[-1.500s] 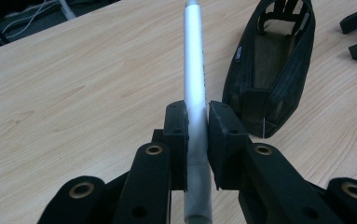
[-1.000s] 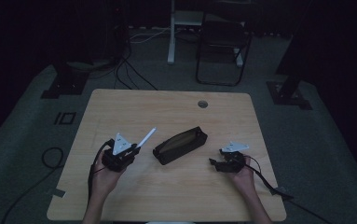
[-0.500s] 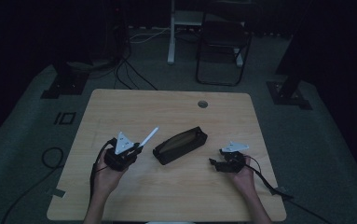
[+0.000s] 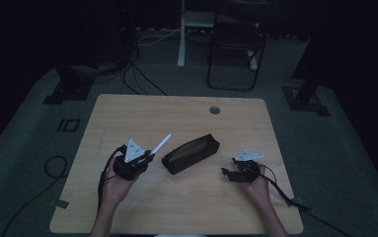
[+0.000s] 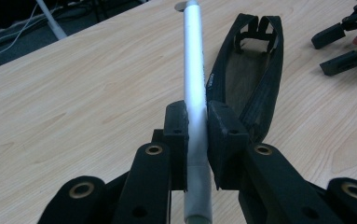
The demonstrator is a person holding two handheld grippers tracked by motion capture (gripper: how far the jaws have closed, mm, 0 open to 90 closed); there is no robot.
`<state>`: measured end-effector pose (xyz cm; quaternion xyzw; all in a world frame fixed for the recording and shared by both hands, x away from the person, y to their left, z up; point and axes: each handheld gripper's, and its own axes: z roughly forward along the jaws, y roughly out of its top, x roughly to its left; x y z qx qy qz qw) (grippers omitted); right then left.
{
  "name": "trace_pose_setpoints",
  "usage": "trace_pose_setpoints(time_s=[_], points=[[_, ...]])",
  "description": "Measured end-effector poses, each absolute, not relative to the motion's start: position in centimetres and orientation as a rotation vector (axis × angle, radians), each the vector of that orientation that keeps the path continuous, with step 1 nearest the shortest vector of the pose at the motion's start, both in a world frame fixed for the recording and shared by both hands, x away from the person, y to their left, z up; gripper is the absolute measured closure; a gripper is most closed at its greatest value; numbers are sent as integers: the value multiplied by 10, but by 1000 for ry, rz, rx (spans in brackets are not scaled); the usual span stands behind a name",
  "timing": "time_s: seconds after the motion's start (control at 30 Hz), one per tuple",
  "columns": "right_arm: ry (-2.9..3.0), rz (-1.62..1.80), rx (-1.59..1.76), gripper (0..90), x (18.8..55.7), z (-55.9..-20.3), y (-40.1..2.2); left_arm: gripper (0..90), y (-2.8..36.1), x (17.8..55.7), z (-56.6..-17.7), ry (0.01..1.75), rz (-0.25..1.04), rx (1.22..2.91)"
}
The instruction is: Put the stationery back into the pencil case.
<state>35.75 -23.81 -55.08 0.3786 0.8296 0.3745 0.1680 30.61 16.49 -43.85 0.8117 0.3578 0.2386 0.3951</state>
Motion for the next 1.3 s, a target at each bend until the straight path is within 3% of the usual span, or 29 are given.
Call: trace_pose_setpoints(time_s=[1.3], points=[[2360, 1065, 1077, 321, 357, -551, -238, 788, 147, 313, -431, 829, 595, 2068]])
